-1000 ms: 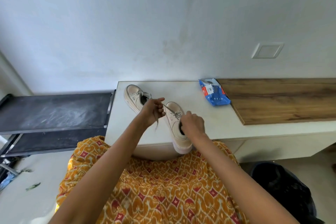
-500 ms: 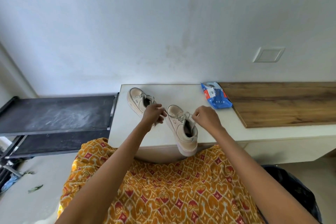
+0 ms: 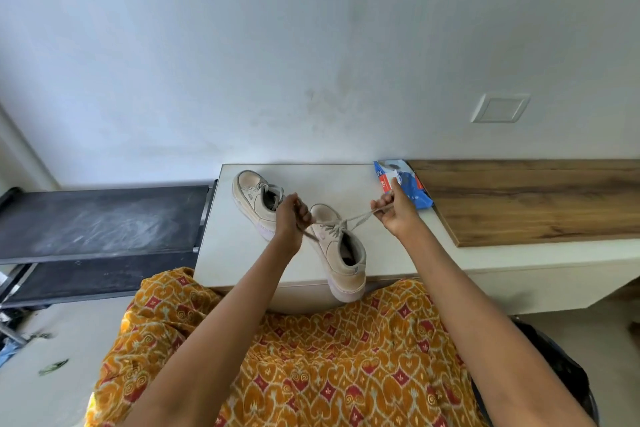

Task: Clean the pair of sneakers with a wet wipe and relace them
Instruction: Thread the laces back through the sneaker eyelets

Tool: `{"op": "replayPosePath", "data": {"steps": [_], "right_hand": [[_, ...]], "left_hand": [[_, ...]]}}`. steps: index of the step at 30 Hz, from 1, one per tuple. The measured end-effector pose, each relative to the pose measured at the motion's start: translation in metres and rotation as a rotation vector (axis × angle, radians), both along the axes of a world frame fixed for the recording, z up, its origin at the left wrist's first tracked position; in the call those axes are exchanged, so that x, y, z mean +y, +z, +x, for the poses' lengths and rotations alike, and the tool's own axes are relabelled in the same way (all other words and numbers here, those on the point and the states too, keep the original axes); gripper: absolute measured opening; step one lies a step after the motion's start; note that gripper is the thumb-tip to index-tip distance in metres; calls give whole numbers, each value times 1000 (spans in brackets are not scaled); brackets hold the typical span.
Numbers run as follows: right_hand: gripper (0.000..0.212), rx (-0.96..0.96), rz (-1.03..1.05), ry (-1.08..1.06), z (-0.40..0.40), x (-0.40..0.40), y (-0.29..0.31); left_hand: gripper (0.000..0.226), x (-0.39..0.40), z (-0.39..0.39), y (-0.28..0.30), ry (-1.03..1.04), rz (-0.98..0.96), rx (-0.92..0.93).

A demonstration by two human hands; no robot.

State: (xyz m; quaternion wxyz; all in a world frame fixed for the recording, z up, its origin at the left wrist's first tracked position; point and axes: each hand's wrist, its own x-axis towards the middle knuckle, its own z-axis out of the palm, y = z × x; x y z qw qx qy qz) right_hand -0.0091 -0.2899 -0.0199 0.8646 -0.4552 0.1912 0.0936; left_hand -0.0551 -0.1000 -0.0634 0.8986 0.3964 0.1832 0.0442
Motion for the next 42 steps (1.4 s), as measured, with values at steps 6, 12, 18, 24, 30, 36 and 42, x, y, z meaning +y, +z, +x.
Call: {"op": "replayPosePath", "data": {"steps": [6,12,18,24,30,36,42], "right_hand": [[22,-53,-522,71,0,-25,-33],[31,-365,-1290,614,-13,-9,-46],[33,-422,-1274,788,-33,-9,-43],[20,-463,-1274,656,-57,8,-45],[18,-435,-1320,553,-79,26,-41],[19,-347,-1208,550,-82,17,-42],[19,-370,-1391,614,-76,16,-36]], "left_hand": [[31,29,-8,-21,-106,541,20],[8,2,-9,-28,-473,1230,-67],[18,-1,-11,-38,-342,1444,-182],[9,9,-32,-47,-329,1409,-228],[7,19,-58,-54,-314,1291,-266],[9,13,-64,-37,-293,1442,-253],[17,12,-51,-21,-313,1743,-120]]}}
